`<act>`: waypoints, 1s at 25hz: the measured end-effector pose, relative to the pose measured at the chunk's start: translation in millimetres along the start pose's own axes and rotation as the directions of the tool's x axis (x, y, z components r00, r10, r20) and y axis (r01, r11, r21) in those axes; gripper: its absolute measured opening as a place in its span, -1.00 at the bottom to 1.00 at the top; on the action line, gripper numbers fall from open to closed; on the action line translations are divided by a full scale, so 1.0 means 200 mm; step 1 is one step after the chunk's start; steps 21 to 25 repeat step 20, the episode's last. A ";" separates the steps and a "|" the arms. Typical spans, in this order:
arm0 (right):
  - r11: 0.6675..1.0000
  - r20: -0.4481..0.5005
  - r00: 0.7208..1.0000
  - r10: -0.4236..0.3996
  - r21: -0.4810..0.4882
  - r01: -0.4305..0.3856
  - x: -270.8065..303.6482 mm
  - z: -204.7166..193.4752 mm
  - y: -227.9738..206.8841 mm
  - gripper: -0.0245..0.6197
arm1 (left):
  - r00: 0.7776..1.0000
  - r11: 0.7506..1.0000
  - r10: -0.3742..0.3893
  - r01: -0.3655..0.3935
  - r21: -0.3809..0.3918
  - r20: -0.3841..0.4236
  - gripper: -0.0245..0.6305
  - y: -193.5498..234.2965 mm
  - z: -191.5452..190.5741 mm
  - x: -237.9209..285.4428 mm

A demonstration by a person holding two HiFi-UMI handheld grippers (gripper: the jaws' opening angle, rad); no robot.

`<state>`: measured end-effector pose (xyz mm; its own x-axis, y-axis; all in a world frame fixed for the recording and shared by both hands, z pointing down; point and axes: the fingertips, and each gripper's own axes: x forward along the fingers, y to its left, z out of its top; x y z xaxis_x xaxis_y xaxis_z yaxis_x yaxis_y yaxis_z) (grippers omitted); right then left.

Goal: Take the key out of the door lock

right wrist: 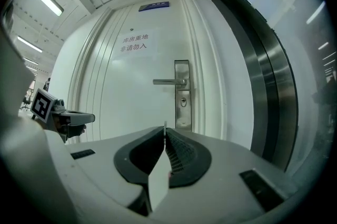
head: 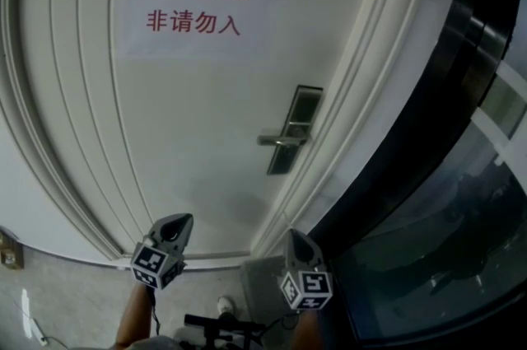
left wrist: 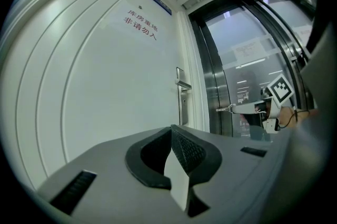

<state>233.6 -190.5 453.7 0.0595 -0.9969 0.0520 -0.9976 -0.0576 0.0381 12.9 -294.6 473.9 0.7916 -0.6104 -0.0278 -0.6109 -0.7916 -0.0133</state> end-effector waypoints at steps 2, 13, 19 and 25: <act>1.000 0.002 1.000 -0.001 -0.002 0.001 0.00 0.01 0.00 -0.86 | 1.000 1.000 -0.001 0.001 -0.002 -0.001 -0.90 0.00 0.00 0.00; 1.000 0.003 1.000 -0.002 0.003 0.002 -0.02 0.01 -0.01 -0.86 | 1.000 1.000 0.003 -0.003 -0.004 -0.003 -0.90 -0.01 -0.01 0.00; 1.000 -0.001 1.000 0.001 0.002 -0.001 -0.02 -0.01 -0.01 -0.86 | 1.000 1.000 0.001 -0.001 -0.007 -0.001 -0.90 -0.03 -0.01 0.00; 1.000 -0.003 1.000 0.000 0.002 0.000 -0.02 -0.01 -0.01 -0.86 | 1.000 1.000 0.001 -0.001 -0.007 -0.001 -0.90 -0.03 -0.01 0.00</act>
